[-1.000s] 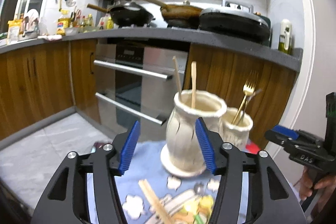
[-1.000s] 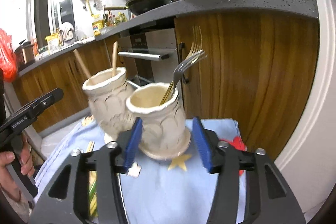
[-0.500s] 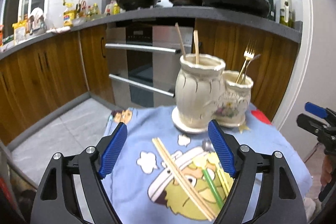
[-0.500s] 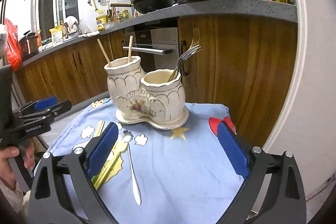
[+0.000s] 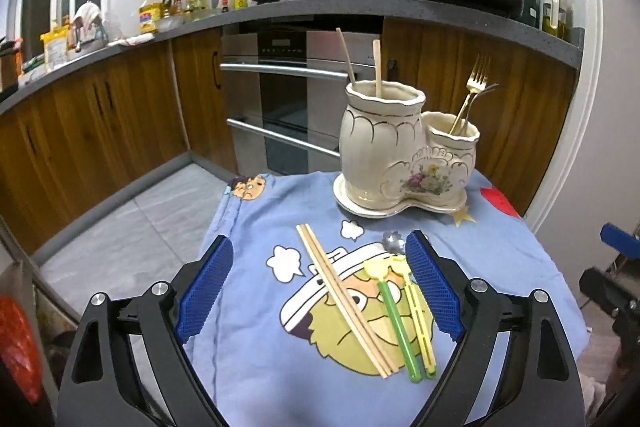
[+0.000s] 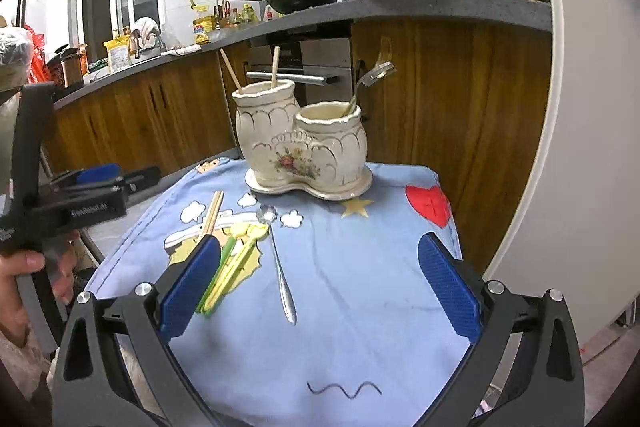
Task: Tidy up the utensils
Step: 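Withdraw both open tools from the holder back over the cloth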
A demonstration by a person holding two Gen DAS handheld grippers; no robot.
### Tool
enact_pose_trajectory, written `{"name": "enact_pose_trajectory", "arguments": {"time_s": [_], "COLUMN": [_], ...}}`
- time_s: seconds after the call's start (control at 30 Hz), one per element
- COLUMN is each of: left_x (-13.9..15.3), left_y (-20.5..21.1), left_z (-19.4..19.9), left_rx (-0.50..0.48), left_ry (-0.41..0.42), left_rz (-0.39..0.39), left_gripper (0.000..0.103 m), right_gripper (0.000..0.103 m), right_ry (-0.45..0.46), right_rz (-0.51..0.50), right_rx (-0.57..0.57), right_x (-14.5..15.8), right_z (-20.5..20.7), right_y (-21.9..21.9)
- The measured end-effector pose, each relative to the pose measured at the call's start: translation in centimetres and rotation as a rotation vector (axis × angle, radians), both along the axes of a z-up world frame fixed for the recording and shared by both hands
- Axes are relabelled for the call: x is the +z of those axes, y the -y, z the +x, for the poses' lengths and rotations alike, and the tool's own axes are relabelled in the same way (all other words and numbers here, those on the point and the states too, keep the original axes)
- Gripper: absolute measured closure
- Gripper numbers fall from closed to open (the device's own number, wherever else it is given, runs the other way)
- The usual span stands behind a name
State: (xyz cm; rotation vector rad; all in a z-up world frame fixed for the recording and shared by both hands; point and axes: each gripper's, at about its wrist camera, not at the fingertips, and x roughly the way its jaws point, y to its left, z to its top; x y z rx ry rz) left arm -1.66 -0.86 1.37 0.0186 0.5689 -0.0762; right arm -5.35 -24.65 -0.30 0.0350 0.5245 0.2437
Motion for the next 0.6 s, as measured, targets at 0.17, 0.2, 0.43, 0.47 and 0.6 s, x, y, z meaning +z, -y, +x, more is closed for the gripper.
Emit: {"name": "enact_pose_trajectory", "arguments": {"time_s": [0.17, 0.2, 0.43, 0.47, 0.6], "left_x": [0.6, 0.7, 2.2, 2.4, 2.2], "left_y": [-0.3, -0.4, -1.1, -1.2, -1.6], "left_z": [-1.1, -1.3, -3.0, -3.3, -3.8], "left_rx": [0.015, 0.019, 0.035, 0.037, 0.034], "left_ry": [-0.002, -0.002, -0.018, -0.018, -0.025], "left_rz": [0.000, 0.001, -0.032, -0.035, -0.037], "left_gripper": [0.015, 0.015, 0.014, 0.014, 0.013], "right_gripper": [0.005, 0.005, 0.005, 0.005, 0.005], "right_ry": [-0.021, -0.020, -0.005, -0.007, 0.005], "right_rz": [0.027, 0.029, 0.033, 0.032, 0.059], "right_rx": [-0.008, -0.009, -0.003, -0.002, -0.027], "right_x": [-0.1, 0.0, 1.3, 1.3, 1.2], "right_z": [-0.7, -0.8, -1.8, -1.7, -1.7], "right_y": [0.5, 0.5, 0.4, 0.5, 1.0]}}
